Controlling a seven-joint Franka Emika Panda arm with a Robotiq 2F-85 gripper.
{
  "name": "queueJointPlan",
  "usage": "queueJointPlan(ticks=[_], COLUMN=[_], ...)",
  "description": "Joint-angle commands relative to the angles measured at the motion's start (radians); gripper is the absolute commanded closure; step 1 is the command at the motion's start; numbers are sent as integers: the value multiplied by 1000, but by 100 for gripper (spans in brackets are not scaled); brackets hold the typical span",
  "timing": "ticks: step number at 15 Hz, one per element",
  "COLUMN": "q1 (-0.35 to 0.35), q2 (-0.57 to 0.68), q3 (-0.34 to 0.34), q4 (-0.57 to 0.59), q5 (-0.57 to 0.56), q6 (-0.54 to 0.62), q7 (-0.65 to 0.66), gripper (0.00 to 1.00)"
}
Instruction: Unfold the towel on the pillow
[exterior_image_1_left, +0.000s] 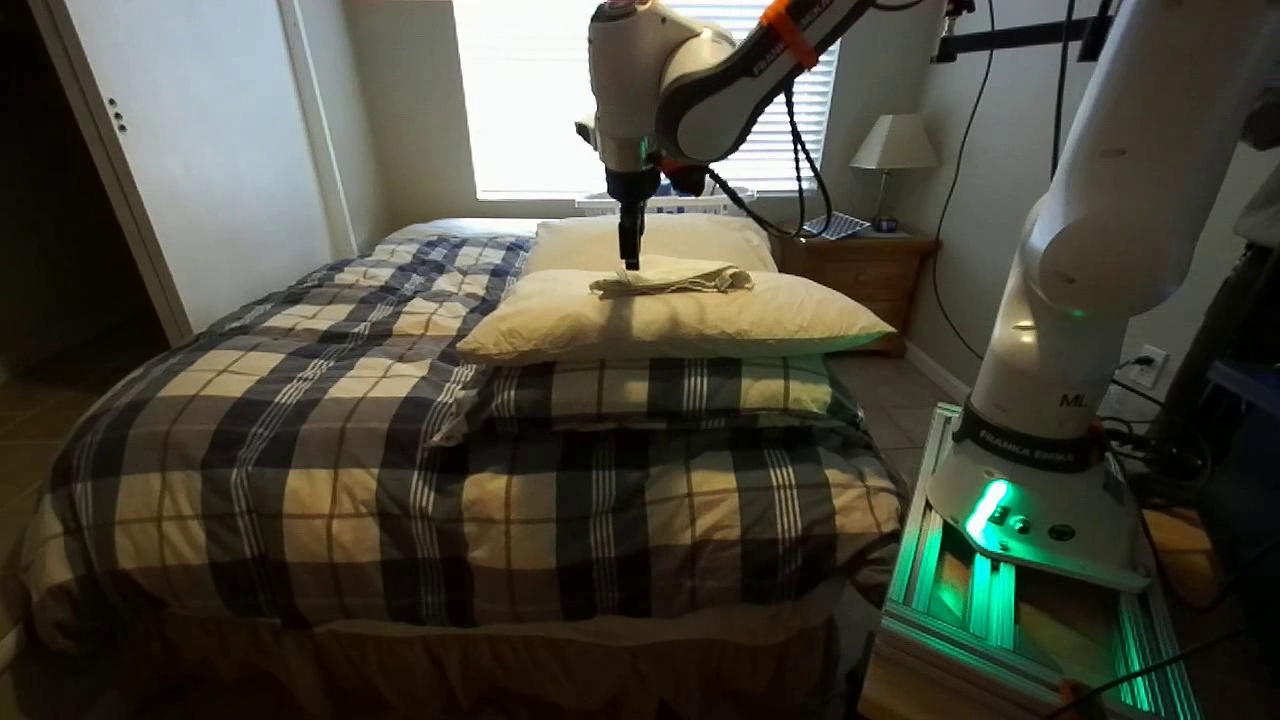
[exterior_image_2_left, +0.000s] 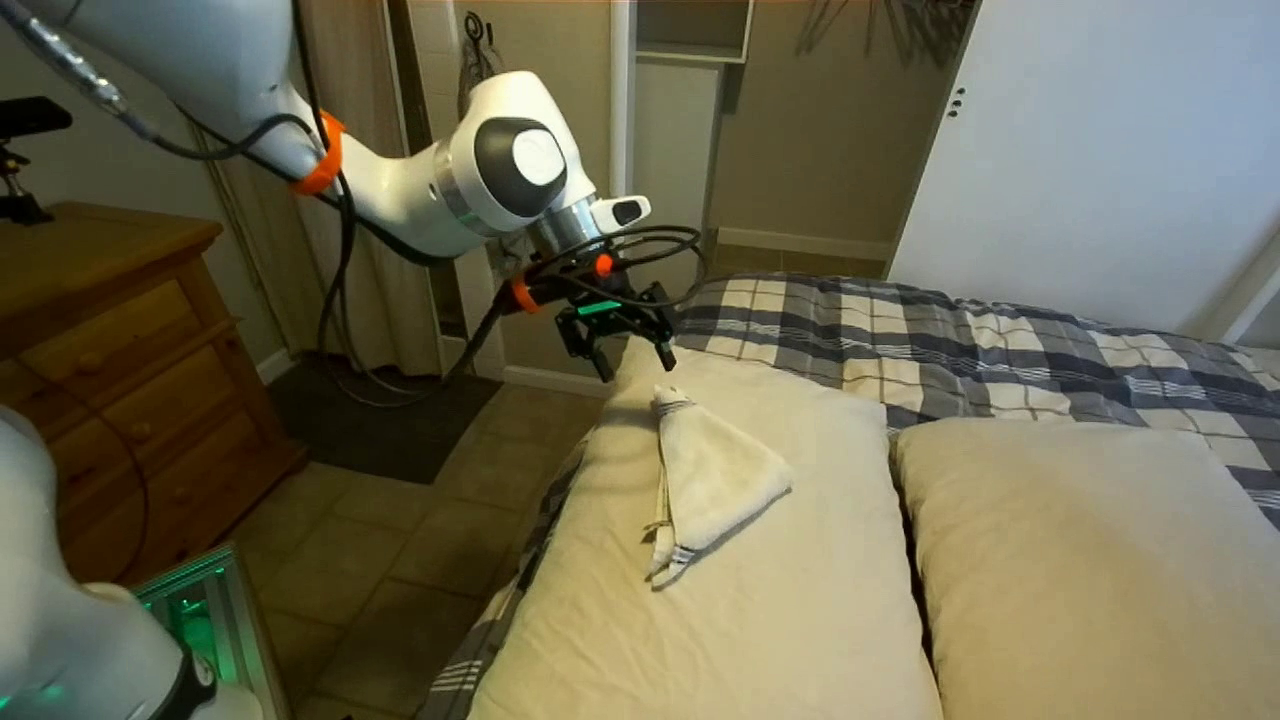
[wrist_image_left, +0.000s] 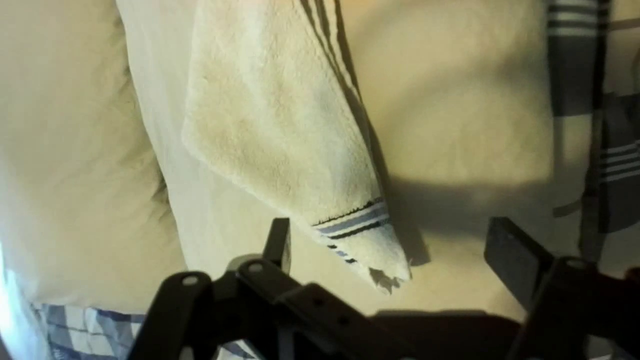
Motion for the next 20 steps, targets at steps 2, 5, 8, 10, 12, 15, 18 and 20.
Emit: queueJointPlan(ticks=[2, 5, 8, 10, 12, 15, 18, 20], q1=[7, 13, 15, 16, 16, 20, 24, 27], q2=[88, 114, 130, 136, 142, 156, 169, 174], q3=[-16, -26, -33, -36, -40, -43, -47, -50], q4=[35, 45, 52, 54, 53, 55, 57, 55], q5=[-172, -207, -224, -215, -209, -212, -208, -208], q6=[74, 98, 124, 143, 163, 174, 180, 185], q7=[224, 301, 339, 348, 361, 377, 385, 393], gripper=[8, 38, 55, 16, 9, 0, 7, 30])
